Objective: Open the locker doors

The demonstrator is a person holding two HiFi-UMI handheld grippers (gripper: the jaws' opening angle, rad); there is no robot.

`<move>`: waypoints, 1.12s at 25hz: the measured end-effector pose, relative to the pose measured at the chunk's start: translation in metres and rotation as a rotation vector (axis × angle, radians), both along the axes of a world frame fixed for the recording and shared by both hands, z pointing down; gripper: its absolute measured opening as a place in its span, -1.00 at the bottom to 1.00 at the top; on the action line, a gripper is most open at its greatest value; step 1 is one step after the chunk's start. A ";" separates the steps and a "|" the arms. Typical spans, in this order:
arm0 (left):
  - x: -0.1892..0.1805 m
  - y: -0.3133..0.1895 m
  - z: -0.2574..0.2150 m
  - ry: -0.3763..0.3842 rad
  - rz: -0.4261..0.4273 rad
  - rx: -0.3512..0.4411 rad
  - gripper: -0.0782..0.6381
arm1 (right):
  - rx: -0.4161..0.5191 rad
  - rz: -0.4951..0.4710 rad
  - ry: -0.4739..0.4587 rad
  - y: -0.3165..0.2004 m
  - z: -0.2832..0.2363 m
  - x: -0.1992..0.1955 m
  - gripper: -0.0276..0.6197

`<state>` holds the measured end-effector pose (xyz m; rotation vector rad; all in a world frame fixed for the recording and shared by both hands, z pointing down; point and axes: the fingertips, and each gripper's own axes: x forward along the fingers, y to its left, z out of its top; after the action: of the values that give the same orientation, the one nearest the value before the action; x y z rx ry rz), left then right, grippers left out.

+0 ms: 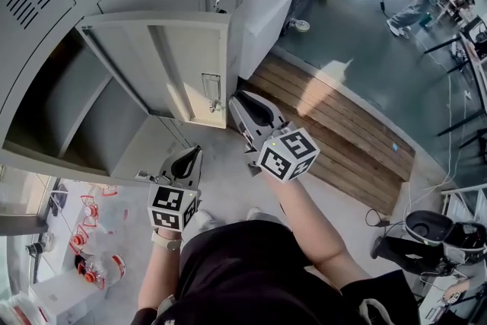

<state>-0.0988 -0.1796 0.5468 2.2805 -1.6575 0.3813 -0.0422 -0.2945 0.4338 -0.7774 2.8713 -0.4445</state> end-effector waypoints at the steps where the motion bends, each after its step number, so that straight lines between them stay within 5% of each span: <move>1: 0.003 0.000 0.000 0.001 0.011 -0.003 -0.73 | 0.000 0.003 0.003 0.001 0.001 0.003 -0.66; 28: 0.067 -0.008 -0.011 0.098 0.284 0.102 -0.73 | -0.043 0.212 0.222 0.086 0.065 0.122 -0.75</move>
<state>-0.0321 -0.1876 0.5354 2.5737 -1.3376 0.2449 0.0797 -0.2089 0.4985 -1.1948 2.9390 -0.4175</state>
